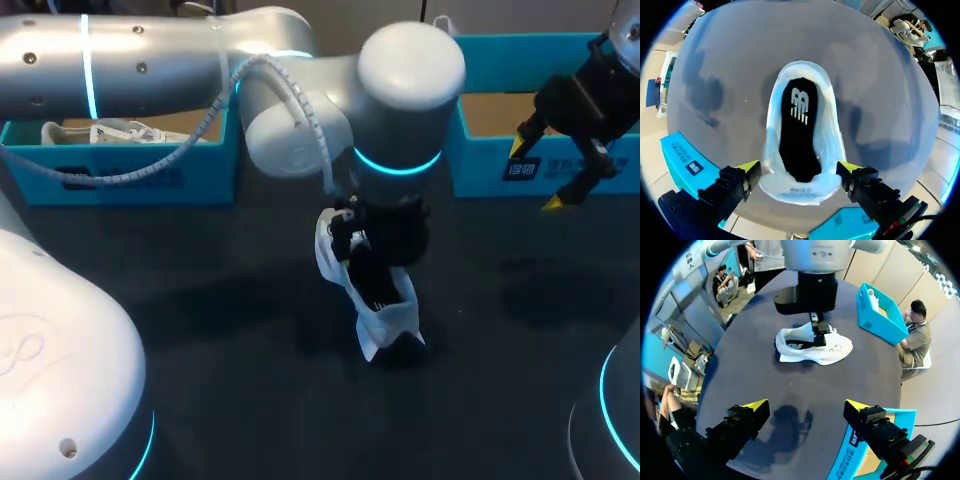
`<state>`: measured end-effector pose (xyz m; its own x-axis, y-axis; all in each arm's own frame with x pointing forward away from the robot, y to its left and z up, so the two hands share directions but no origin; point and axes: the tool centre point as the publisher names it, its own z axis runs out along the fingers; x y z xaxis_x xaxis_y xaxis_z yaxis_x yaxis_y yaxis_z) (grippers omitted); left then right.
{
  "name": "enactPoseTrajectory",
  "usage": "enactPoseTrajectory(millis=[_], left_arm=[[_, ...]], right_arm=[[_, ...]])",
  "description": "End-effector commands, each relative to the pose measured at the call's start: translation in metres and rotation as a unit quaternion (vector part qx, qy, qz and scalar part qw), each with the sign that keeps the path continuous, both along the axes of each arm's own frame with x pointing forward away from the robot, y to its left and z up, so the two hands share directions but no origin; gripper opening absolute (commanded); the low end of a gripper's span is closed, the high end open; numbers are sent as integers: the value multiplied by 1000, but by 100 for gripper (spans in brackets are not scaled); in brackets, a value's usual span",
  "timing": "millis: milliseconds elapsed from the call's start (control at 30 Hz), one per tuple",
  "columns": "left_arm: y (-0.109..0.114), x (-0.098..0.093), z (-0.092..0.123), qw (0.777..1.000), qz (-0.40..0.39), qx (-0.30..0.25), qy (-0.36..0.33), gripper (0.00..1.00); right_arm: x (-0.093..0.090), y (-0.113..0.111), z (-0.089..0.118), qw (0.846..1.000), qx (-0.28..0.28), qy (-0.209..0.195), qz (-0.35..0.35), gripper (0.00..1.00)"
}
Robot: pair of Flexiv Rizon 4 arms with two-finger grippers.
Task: Take the shoe out of the shoebox, open the shoe tongue, remove and reinsert the insole, then place the shoe into the shoebox
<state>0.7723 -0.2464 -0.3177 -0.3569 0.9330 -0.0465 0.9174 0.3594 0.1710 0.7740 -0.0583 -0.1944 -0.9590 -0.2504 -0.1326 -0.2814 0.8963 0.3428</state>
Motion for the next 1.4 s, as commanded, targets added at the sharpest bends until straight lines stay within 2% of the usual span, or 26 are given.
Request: enactPoseTrajectory(millis=[33,300,733,767,867,900,967,1067,1400], left_arm=[[7,5,9,1000,1,-3,9,100],[14,11,24,1000,1,-9,13,100],[28,47,36,999,23,-12,22,100],[28,48,36,999,25,-12,22,87],[26,52,32,999,30,-13,23,62],[26,52,30,999,31,-12,25,59],[24,51,28,999,31,-11,33,59],[22,46,23,999,25,-9,41,53],[14,31,14,998,6,-5,57,54]], right_arm=[[2,0,-1,1000,-1,1,0,100],[2,0,-1,1000,-1,1,0,100],[2,0,-1,1000,-1,1,0,100],[2,0,-1,1000,-1,1,0,100],[2,0,-1,1000,-1,1,0,100],[2,0,-1,1000,-1,1,0,100],[2,0,-1,1000,-1,1,0,100],[2,0,-1,1000,-1,1,0,100],[2,0,-1,1000,-1,1,0,100]])
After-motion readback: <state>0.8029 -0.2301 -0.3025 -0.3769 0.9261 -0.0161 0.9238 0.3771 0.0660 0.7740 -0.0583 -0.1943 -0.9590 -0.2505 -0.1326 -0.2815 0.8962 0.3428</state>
